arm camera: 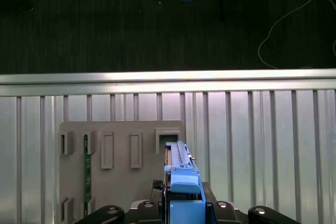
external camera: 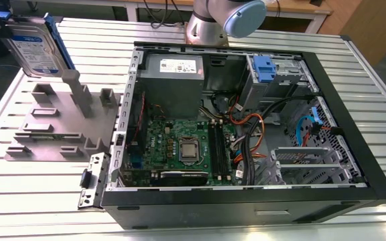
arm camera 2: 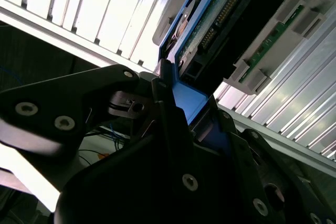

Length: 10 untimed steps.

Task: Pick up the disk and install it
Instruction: 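Pick up the disk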

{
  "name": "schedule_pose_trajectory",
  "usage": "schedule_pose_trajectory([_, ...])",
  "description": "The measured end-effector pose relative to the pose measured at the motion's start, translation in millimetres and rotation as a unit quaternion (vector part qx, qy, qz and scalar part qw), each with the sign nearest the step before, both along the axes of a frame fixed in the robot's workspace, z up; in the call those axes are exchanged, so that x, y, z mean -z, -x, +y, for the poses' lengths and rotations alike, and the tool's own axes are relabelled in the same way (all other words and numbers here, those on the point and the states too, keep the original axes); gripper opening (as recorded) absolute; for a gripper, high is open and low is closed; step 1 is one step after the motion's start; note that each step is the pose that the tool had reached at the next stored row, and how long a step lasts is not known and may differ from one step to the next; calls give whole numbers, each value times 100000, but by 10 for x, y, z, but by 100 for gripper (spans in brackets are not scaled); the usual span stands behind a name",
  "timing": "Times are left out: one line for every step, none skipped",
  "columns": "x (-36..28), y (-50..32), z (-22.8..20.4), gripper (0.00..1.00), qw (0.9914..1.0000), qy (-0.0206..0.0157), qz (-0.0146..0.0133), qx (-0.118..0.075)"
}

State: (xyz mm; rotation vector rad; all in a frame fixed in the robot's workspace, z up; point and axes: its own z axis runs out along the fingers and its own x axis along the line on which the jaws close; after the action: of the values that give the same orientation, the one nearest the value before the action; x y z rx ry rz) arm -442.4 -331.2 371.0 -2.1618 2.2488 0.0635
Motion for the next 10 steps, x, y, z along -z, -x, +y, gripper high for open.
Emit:
schedule_pose_trajectory([-4, 0, 0, 36, 100000, 6, 14, -1])
schedule_pose_trajectory([-6, 0, 0, 36, 100000, 5, 13, -1])
schedule_pose_trajectory([-8, 0, 0, 36, 100000, 1, 1, 1])
schedule_pose_trajectory([-12, 0, 0, 36, 100000, 3, 6, 2])
schedule_pose_trajectory([-16, 0, 0, 36, 100000, 2, 3, -2])
schedule_pose_trajectory([-22, 0, 0, 36, 100000, 2, 4, 0])
schedule_pose_trajectory([-28, 0, 0, 36, 100000, 3, 5, 0])
schedule_pose_trajectory([-38, 0, 0, 36, 100000, 4, 6, 0])
schedule_pose_trajectory([-46, 0, 0, 36, 100000, 1, 0, -2])
schedule_pose_trajectory([-52, 0, 0, 36, 100000, 2, -2, 0])
